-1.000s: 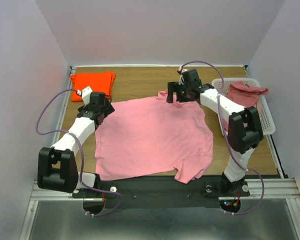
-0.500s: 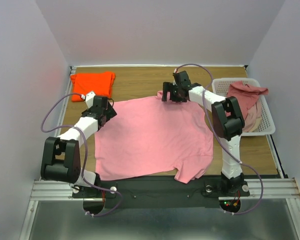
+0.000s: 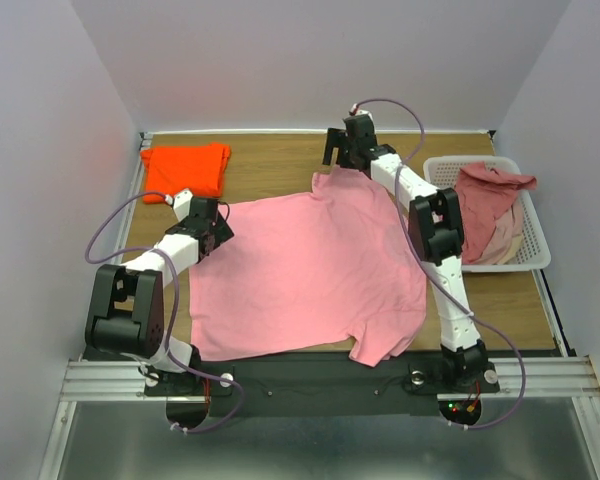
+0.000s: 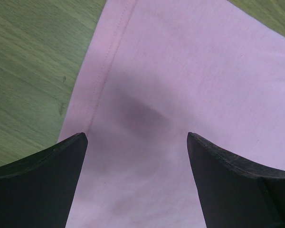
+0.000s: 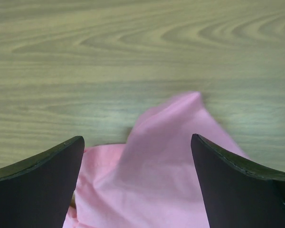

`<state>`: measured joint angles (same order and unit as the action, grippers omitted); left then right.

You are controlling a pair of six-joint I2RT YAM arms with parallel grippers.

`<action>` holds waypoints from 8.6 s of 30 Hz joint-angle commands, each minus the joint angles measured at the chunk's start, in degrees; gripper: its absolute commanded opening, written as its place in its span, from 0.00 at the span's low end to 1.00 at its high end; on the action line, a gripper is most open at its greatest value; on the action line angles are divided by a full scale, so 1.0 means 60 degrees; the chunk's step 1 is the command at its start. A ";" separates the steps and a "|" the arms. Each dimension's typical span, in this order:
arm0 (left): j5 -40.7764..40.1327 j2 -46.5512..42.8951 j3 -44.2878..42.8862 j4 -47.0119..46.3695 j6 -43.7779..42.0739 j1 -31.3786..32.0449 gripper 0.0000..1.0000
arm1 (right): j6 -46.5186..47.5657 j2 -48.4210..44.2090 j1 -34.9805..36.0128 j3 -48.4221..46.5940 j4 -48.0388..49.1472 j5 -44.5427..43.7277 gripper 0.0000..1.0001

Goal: Fold and stack the t-shirts
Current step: Flatten the tshirt out, then fold the tshirt

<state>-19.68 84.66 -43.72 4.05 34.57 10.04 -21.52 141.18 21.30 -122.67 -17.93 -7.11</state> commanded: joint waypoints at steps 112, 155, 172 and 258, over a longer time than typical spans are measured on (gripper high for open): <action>0.0191 -0.2773 0.1530 0.6239 0.8608 0.2120 0.93 | -0.1248 -1.0816 0.0112 1.1188 0.0484 -0.0660 1.00; -0.0294 -0.3152 0.2336 0.4760 0.6926 0.2120 0.00 | -0.5284 -1.2558 0.4124 1.2606 -0.5329 -0.2243 0.99; 0.0131 -0.3842 0.2688 0.4451 0.6646 0.2120 0.00 | -0.8938 -1.2897 0.6279 1.5319 -0.5523 -0.1319 0.75; -0.0967 0.0816 -0.3011 0.4702 0.4889 0.0289 0.00 | -0.2244 -0.7608 0.0186 0.7365 -0.1772 -0.3428 0.00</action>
<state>-22.37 89.95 -60.05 32.05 65.60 12.25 -35.68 94.85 23.29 -75.61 -30.98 -25.50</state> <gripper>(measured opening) 0.025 0.027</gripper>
